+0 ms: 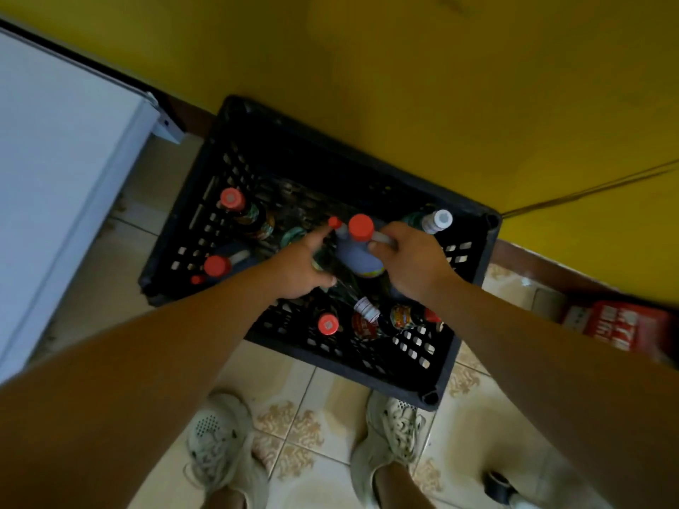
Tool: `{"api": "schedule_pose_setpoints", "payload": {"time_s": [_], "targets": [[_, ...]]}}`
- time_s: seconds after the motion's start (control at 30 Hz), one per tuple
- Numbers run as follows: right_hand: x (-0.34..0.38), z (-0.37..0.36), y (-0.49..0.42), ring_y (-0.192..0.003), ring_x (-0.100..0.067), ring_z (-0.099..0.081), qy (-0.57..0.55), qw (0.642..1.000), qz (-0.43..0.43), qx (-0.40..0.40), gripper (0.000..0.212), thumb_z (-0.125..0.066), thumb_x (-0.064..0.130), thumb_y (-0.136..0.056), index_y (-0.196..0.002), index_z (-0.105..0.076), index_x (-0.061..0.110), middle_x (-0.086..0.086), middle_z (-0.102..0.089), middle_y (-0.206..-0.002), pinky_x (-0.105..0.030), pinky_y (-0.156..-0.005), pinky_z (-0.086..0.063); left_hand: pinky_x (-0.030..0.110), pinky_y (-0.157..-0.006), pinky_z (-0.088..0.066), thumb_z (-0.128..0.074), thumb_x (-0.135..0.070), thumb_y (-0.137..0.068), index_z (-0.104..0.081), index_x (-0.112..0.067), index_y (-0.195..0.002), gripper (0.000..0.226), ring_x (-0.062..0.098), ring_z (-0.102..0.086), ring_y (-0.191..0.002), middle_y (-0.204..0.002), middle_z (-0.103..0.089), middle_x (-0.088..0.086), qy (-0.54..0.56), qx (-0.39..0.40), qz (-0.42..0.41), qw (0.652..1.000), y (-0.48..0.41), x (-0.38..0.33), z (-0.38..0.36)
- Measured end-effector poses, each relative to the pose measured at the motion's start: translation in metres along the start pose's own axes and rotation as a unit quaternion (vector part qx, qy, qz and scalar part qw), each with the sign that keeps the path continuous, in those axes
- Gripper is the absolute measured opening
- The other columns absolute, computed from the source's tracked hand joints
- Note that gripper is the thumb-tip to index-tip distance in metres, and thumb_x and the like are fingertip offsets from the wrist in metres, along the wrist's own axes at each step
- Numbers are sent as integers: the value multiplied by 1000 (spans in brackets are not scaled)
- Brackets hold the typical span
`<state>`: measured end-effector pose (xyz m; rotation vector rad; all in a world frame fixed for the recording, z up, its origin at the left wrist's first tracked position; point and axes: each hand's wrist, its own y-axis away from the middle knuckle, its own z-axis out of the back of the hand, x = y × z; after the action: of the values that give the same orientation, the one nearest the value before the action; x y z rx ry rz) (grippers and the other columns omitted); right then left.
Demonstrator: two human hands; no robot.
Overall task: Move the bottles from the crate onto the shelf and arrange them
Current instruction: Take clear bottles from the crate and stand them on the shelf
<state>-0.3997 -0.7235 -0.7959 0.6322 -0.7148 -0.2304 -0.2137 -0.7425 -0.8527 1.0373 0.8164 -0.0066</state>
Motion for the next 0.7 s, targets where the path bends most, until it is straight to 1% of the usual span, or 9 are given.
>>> {"api": "schedule_pose_setpoints", "payload": {"time_s": [0.13, 0.2, 0.27, 0.33, 0.4, 0.47, 0.53, 0.63, 0.7], "targets": [[56, 66, 74, -58, -20, -39, -26, 998, 50, -13, 15, -47, 27, -100, -102, -54, 15, -6, -44, -69, -31, -55, -33, 25, -99, -38, -74, -17, -81, 4, -35, -150, 105, 13, -23, -141, -156, -12, -14, 61, 2, -50, 997, 88, -46, 27], [97, 101, 113, -61, -26, -45, -42, 995, 86, -36, 13, -49, 26, -98, -99, -56, 15, -13, -52, -73, -36, -58, -37, 10, -86, -41, -74, -12, -80, 5, -35, -148, 107, 2, -37, -126, -140, -30, -25, 95, 11, -75, 993, 136, -78, 44], [143, 135, 152, -70, -32, -53, -51, 991, 108, -65, 13, -51, 25, -97, -94, -58, 14, -21, -59, -82, -40, -63, -43, 6, -80, -44, -76, -11, -78, 5, -39, -146, 110, -2, -47, -115, -126, -40, -29, 135, 12, -99, 986, 189, -105, 61], [193, 171, 191, -62, -19, -48, -61, 985, 129, -92, 16, -51, 26, -97, -86, -57, 15, -16, -58, -78, -29, -57, -39, 9, -84, -47, -80, -14, -74, -2, -43, -144, 108, -9, -52, -111, -126, -43, -30, 151, -16, -148, 977, 243, -138, 85], [241, 203, 228, -57, -10, -39, -74, 978, 146, -126, 21, -51, 29, -97, -81, -54, 17, -13, -52, -72, -31, -53, -31, 24, -93, -50, -83, -24, -68, -12, -42, -144, 106, -2, -52, -118, -134, -45, -23, 179, -38, -176, 967, 299, -168, 107], [286, 229, 259, -63, -11, -45, -121, 959, 177, -183, 23, -53, 32, -96, -81, -54, 15, -17, -56, -75, -36, -58, -38, 42, -96, -50, -86, -40, -57, -18, -40, -144, 110, 10, -54, -120, -137, -47, -14, 188, -81, -205, 957, 353, -200, 126], [325, 250, 288, -68, -12, -52, -190, 937, 204, -210, 17, -56, 31, -95, -81, -52, 21, -6, -56, -76, -37, -62, -45, 43, -94, -51, -88, -41, -51, -25, -39, -140, 109, 11, -58, -114, -130, -53, -12, 207, -121, -233, 942, 399, -227, 143], [371, 273, 323, -72, 1, -60, -295, 914, 234, -150, 13, -59, 29, -94, -98, -47, 24, 9, -51, -83, -24, -57, -50, 41, -93, -52, -84, -35, -54, -32, -42, -136, 98, 13, -61, -111, -126, -59, -6, 228, -175, -260, 922, 457, -260, 160], [395, 287, 341, -80, -4, -66, -342, 905, 230, -110, 34, -63, 27, -91, -117, -42, 21, 4, -57, -94, -19, -48, -48, 44, -92, -53, -82, -37, -55, -35, -36, -139, 97, 16, -63, -108, -123, -62, 0, 239, -218, -270, 907, 492, -274, 164]]}}
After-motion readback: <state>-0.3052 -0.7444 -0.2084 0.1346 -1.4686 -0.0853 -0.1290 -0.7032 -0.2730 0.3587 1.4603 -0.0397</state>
